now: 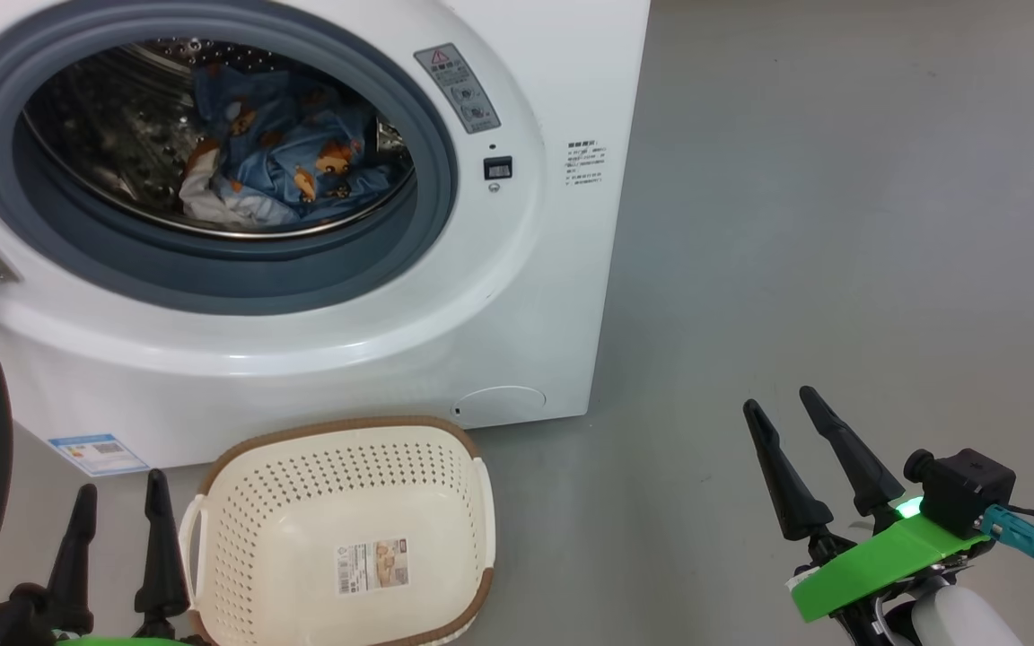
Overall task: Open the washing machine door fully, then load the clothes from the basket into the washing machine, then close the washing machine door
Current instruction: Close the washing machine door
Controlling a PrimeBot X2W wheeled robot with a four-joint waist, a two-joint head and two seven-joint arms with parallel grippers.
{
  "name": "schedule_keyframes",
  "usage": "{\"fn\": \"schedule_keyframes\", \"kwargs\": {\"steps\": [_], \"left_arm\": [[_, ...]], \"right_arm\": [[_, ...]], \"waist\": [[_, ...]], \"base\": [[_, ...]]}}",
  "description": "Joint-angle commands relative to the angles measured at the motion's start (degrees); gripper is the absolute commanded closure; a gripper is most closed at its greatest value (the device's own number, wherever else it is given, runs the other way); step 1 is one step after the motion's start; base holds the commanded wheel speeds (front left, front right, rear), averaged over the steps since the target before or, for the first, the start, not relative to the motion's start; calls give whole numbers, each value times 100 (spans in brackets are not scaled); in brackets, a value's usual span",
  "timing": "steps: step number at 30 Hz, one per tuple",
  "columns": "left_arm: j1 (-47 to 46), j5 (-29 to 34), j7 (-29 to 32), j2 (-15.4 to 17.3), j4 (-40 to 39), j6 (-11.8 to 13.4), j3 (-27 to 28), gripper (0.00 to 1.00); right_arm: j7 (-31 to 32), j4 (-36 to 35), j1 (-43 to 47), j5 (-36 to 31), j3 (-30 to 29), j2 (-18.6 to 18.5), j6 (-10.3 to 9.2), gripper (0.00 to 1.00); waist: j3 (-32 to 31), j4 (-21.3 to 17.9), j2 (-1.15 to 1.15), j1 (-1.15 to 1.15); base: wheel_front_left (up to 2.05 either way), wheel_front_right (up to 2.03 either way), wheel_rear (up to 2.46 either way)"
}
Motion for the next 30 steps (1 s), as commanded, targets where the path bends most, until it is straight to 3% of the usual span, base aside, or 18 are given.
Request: {"fn": "schedule_keyframes", "kwargs": {"steps": [1, 14, 30], "left_arm": [[-216, 26, -46, 78, -149, -57, 213, 0], [-222, 40, -46, 63, -153, -83, 241, 0], [-253, 70, -46, 59, -106, -100, 218, 0]], "right_arm": [[-27, -151, -77, 42, 90, -28, 9, 0], [-27, -146, -84, 43, 93, -33, 9, 0], [-27, -123, -106, 48, 92, -24, 9, 0]], "waist": [[2, 3, 0, 0], [20, 10, 0, 0], [35, 10, 0, 0]], "base": [[-108, 89, 19], [-115, 81, 35], [-8, 8, 0]]}}
